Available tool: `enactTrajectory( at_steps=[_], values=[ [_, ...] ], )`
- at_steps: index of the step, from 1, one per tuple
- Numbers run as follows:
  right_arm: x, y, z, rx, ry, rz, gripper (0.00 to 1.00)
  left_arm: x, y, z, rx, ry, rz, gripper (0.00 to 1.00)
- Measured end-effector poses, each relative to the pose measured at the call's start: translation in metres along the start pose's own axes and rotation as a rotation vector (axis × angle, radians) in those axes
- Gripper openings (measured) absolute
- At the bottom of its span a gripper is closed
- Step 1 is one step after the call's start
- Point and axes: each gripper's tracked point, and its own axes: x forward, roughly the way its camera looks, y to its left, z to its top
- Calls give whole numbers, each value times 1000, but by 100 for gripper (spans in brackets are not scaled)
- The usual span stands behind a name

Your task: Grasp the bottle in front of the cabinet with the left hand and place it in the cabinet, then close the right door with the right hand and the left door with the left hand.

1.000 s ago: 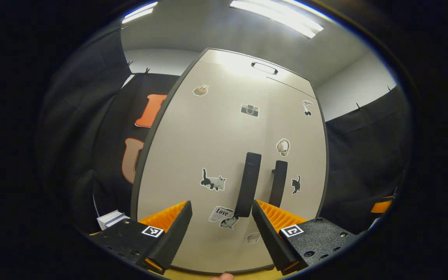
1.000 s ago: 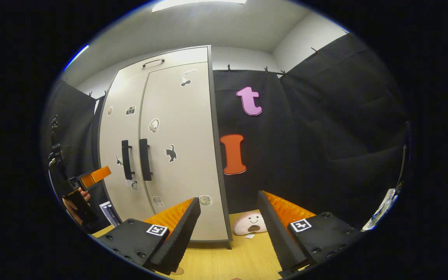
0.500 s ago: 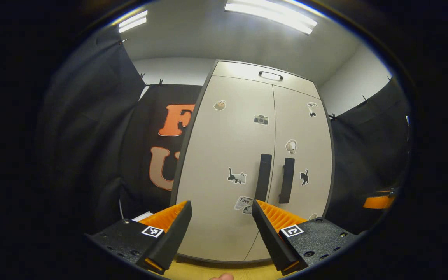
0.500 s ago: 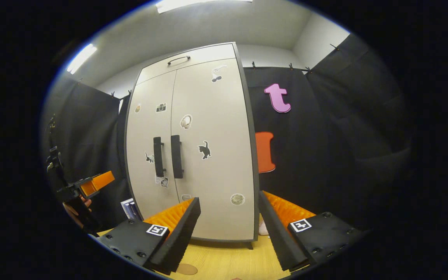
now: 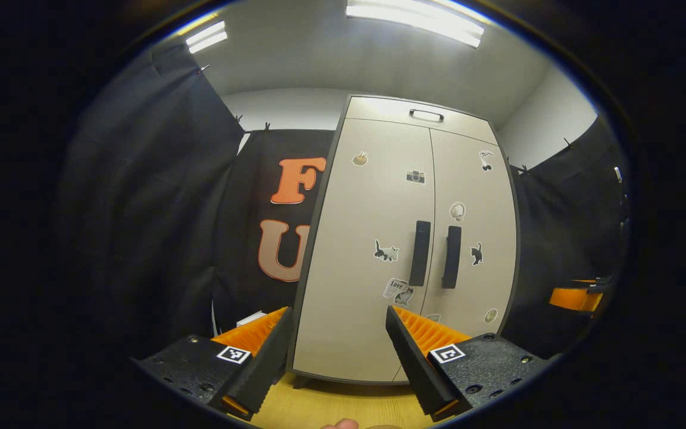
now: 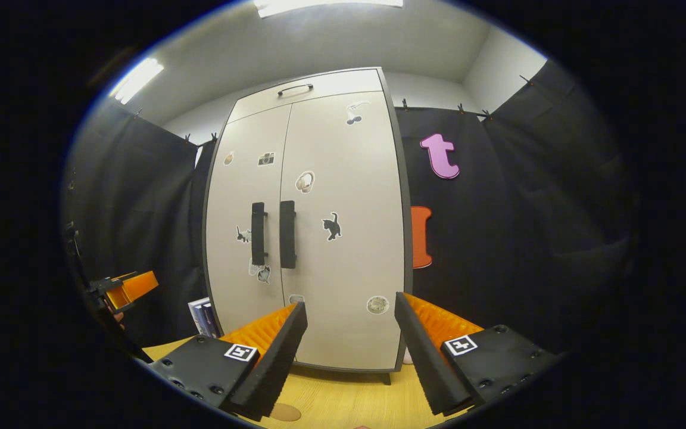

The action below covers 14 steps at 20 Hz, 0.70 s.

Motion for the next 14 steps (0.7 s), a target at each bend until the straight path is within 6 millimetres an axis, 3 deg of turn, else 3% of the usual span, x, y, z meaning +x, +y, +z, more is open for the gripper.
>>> enactTrajectory(
  at_steps=[4,14],
  values=[
    [-9,10,-2,-1,-17,10,98,-16,2,5,65,-23,29,94],
    [-20,13,4,5,-56,1,98,-20,-11,21,44,-76,5,95]
  ],
)
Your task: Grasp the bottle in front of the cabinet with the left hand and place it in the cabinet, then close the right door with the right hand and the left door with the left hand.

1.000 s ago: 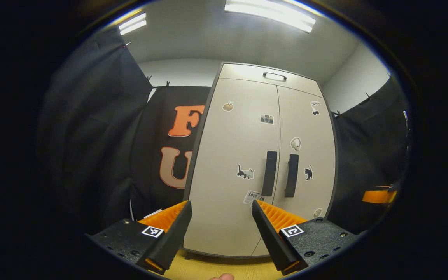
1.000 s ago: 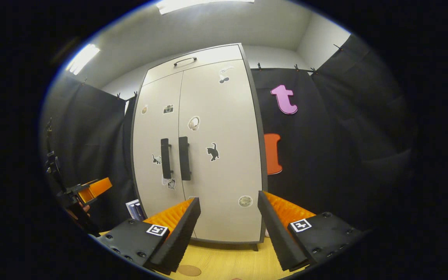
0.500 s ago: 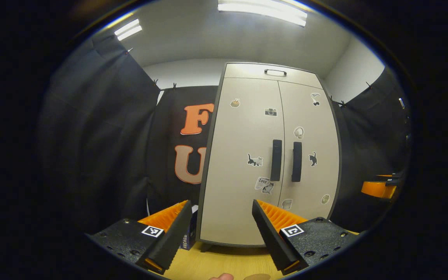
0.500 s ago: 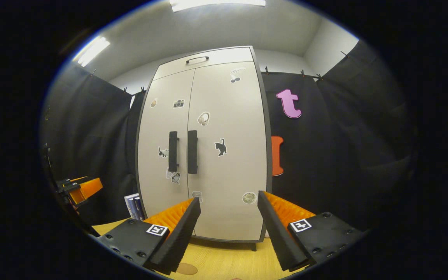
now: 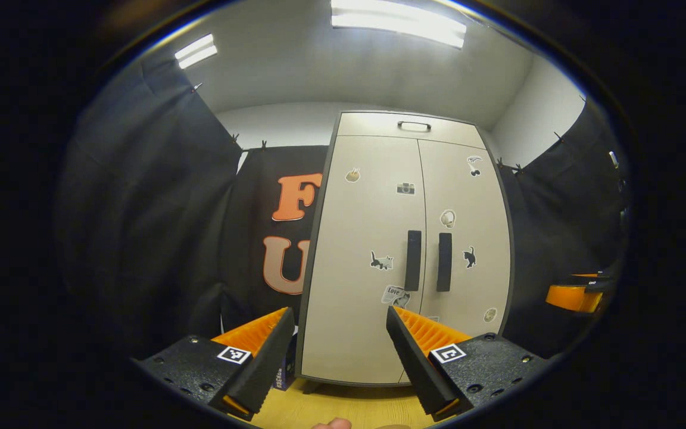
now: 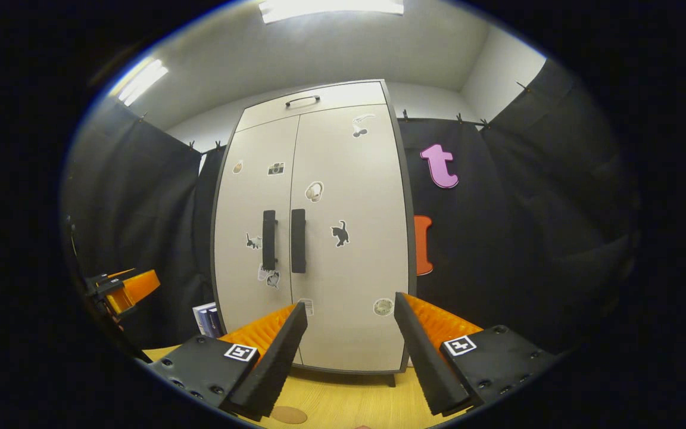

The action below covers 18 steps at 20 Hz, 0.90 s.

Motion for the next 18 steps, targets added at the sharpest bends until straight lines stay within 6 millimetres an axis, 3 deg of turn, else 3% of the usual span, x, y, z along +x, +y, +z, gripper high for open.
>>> enactTrajectory(
  at_steps=[18],
  values=[
    [1,-6,3,11,-16,-18,97,5,-11,6,-10,-17,-26,94]
  ],
)
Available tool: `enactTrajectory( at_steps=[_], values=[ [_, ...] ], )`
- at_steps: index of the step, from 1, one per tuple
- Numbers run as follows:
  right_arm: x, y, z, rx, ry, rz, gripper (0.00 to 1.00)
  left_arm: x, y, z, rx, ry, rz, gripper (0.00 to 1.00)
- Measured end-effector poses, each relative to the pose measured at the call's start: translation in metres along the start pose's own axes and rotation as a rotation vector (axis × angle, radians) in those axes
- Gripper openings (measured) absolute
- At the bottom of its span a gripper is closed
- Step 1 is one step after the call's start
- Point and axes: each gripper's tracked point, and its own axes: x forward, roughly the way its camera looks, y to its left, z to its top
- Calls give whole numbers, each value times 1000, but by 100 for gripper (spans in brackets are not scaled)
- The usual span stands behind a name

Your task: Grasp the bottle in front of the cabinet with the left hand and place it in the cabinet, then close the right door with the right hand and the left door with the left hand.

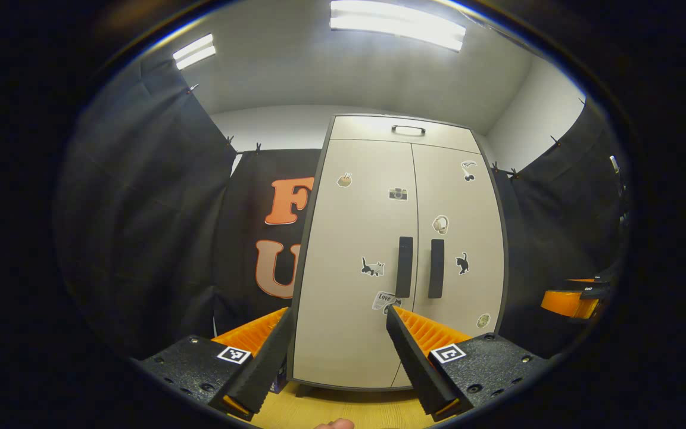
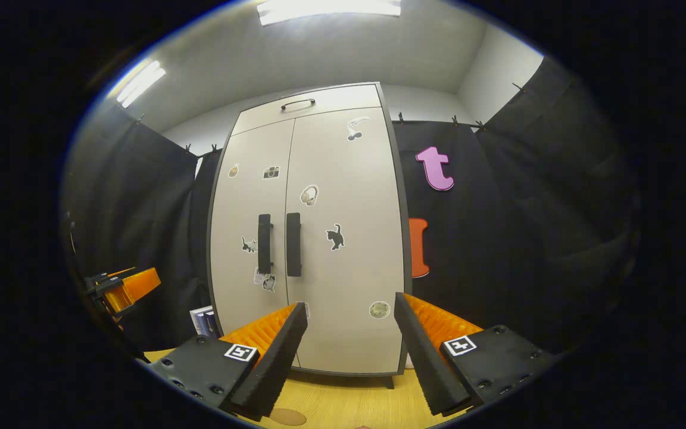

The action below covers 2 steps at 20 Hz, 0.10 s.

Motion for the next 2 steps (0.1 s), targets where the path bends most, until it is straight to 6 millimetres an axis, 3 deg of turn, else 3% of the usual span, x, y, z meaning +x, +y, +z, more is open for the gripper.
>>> enactTrajectory(
  at_steps=[2],
  values=[
    [-1,0,0,2,-3,-1,97,0,0,0,-3,-2,3,95]
  ],
)
